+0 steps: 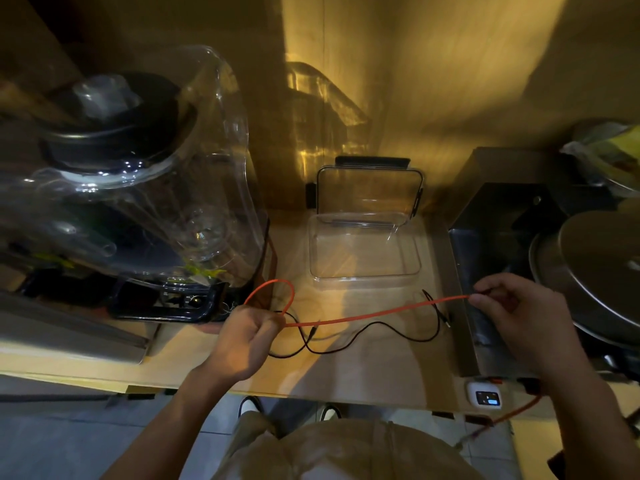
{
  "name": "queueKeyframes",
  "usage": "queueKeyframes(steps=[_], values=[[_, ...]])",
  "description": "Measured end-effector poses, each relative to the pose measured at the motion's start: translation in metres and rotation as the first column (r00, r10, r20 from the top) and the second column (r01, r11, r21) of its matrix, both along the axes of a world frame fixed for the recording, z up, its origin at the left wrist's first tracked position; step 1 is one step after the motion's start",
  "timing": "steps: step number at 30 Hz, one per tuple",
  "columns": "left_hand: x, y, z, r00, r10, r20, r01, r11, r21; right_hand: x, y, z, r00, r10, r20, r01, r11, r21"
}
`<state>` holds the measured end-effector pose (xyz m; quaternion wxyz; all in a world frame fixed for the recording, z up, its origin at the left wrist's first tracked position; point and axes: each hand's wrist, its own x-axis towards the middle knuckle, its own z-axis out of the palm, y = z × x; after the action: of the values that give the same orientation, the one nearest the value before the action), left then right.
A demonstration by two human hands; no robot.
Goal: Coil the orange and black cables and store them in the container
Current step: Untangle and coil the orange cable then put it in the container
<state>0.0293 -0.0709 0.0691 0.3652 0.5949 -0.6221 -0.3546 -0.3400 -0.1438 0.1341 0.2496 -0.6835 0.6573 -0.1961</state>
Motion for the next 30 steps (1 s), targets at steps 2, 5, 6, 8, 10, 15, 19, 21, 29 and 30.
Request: queueKeyframes(steps=[2,5,6,8,10,15,19,21,29,30], values=[[0.000,-0.001,0.001,0.995,0.029,-0.095,-0.023,0.998,0.063,-0.002,0.000,0.001,0.999,0.051,-0.016,-0.051,0.999,-0.009],[0.001,-0.003,0.005,0.908,0.130,-0.398,-0.044,0.975,0.220,-0.001,0.002,0.004,0.994,0.102,0.031,-0.101,0.994,-0.039],[0.003,-0.003,0.006,0.847,0.179,-0.501,-0.035,0.959,0.282,0.001,0.004,0.006,0.991,0.110,0.070,-0.108,0.994,-0.034],[0.005,-0.005,0.007,0.684,0.237,-0.690,0.046,0.930,0.364,0.006,0.007,0.008,0.983,0.133,0.128,-0.132,0.991,-0.023],[0.004,-0.008,0.007,0.526,0.235,-0.817,0.136,0.925,0.353,0.011,0.008,0.007,0.975,0.179,0.134,-0.175,0.984,-0.042],[0.002,-0.012,0.008,0.160,0.229,-0.960,0.317,0.909,0.270,0.020,0.010,0.003,0.943,0.220,0.250,-0.212,0.975,-0.059],[-0.001,-0.014,0.008,-0.091,0.215,-0.972,0.428,0.890,0.157,0.036,0.016,0.010,0.868,0.300,0.395,-0.296,0.952,-0.072],[-0.004,-0.016,0.009,-0.147,0.211,-0.966,0.434,0.892,0.129,0.042,0.021,0.013,0.839,0.301,0.454,-0.313,0.948,-0.050],[-0.007,-0.016,0.015,-0.191,0.240,-0.952,0.370,0.916,0.157,0.046,0.028,0.032,0.850,0.031,0.526,-0.072,0.996,0.057],[-0.007,-0.016,0.016,-0.201,0.237,-0.951,0.369,0.917,0.150,0.045,0.028,0.034,0.849,-0.007,0.528,-0.033,0.997,0.067]])
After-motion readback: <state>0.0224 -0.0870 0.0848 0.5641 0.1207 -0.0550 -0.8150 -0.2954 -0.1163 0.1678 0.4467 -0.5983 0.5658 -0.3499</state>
